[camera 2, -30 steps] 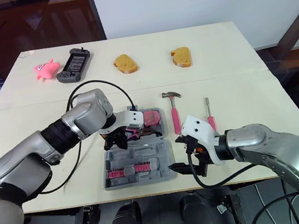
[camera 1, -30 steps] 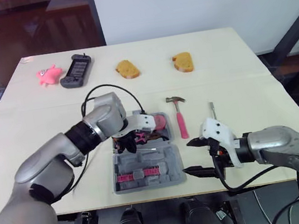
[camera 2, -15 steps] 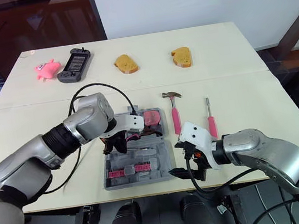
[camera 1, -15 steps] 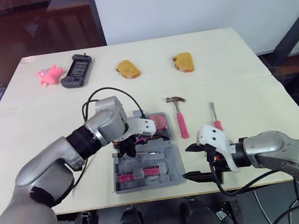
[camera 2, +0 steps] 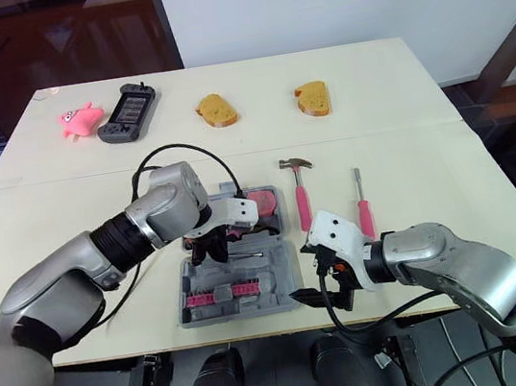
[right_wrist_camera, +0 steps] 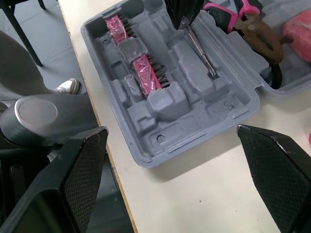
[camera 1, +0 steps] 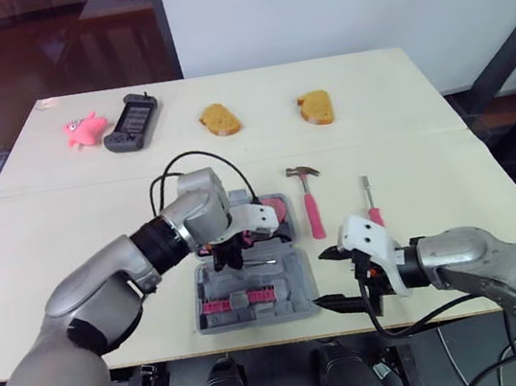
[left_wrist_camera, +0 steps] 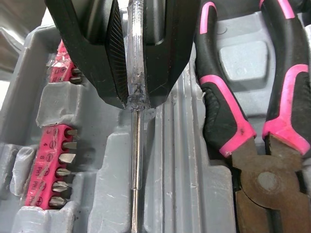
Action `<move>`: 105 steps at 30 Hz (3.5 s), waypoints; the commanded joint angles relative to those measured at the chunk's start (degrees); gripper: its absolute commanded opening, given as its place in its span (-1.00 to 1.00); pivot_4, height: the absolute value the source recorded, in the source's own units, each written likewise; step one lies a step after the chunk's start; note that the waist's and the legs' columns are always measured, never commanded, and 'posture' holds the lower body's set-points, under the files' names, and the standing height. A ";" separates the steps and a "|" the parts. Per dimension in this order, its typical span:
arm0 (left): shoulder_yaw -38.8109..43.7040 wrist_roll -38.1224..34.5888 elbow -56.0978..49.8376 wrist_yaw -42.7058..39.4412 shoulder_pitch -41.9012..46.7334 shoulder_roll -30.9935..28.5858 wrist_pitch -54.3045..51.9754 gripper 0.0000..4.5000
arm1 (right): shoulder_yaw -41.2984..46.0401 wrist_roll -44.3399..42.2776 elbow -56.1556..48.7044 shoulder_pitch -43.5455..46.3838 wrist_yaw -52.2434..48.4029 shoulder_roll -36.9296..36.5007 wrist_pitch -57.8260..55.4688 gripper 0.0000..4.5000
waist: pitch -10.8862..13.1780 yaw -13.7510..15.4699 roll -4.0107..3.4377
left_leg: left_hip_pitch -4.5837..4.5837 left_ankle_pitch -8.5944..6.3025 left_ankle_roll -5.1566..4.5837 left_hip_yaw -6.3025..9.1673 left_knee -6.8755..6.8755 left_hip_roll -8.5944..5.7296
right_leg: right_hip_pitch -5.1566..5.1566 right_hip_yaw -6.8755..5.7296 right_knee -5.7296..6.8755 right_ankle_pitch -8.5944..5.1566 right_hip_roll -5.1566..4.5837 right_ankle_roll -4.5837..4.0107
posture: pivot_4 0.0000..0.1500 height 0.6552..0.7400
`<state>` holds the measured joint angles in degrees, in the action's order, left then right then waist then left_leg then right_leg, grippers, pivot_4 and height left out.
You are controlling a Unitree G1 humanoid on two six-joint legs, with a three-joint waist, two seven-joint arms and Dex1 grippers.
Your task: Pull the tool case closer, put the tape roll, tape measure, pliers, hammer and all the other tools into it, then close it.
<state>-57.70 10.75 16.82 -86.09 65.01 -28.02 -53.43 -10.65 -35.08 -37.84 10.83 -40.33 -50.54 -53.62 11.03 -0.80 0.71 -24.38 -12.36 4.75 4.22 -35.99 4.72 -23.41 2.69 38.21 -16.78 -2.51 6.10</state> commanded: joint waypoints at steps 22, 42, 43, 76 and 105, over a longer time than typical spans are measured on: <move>0.37 3.26 -2.67 1.32 1.33 -0.77 2.73 -0.99 | -0.19 1.50 -0.79 1.47 -0.80 2.45 -0.18 1.00 | 0.00 0.05 0.00 | 0.00 0.00 0.00 0.00 -0.05 -0.01 | 0.01 0.00 0.05 0.00 -0.01 0.00 | 1.00 1.00; -0.79 5.73 -5.91 -1.60 1.16 -1.92 -1.87 -0.99 | -2.39 4.11 0.43 2.68 -1.50 3.68 0.76 1.00 | 0.00 -0.03 0.00 | 0.02 0.00 0.00 0.00 -0.05 -0.01 | 0.02 0.00 0.06 0.00 -0.01 0.00 | 1.00 1.00; -0.88 5.82 -6.29 -1.74 1.01 -2.08 -1.91 -0.99 | -2.47 4.26 0.51 2.73 -1.57 3.76 0.80 1.00 | 0.00 -0.03 0.00 | 0.02 0.00 0.00 0.00 -0.05 0.00 | 0.01 0.00 0.06 0.00 -0.01 0.00 | 1.00 1.00; -1.92 5.44 -5.60 0.82 0.07 -0.06 -3.37 -0.99 | -3.52 6.24 1.45 3.34 -2.23 4.72 1.29 1.00 | 0.00 -0.01 0.00 | 0.02 0.00 0.00 0.00 -0.06 -0.01 | 0.02 0.00 0.07 0.00 -0.01 0.01 | 1.00 1.00; 27.38 -12.70 -19.40 4.13 -9.45 -12.47 0.87 0.64 | -1.77 4.96 -0.31 2.25 -4.08 4.28 1.15 1.00 | -0.03 -0.20 -0.05 | 0.15 0.00 0.00 0.01 -0.11 0.00 | 0.09 0.05 0.20 -0.01 0.02 0.02 | 1.00 1.00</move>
<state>-35.76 0.56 -0.35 -83.56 56.99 -39.89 -55.82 -13.94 -29.56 -35.96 13.18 -43.90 -46.10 -53.30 11.01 -1.00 0.67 -24.24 -12.36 4.75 4.23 -36.10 4.72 -23.33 2.74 38.41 -16.79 -2.49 6.12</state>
